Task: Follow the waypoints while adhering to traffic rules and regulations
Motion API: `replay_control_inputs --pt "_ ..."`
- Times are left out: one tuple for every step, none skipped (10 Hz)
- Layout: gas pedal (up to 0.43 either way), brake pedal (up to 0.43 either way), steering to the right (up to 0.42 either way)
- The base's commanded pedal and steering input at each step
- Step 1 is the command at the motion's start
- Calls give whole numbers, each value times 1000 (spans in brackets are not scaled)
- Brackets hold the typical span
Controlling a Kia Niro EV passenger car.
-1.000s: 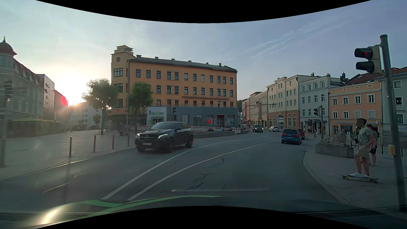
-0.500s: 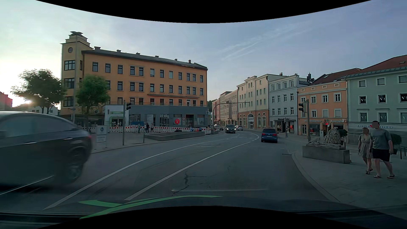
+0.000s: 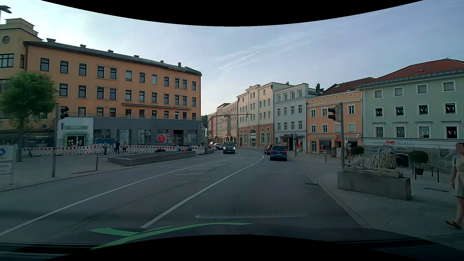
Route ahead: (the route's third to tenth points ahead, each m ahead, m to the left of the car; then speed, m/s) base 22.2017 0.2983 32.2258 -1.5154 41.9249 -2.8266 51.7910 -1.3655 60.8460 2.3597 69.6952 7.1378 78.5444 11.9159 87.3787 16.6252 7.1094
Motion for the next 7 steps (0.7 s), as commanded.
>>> replay_control_inputs --pt "79 0 157" --pt "79 0 149" --pt "79 0 137" --pt "79 0 120" --pt "79 0 105" --pt "79 0 93" --pt "79 0 83"
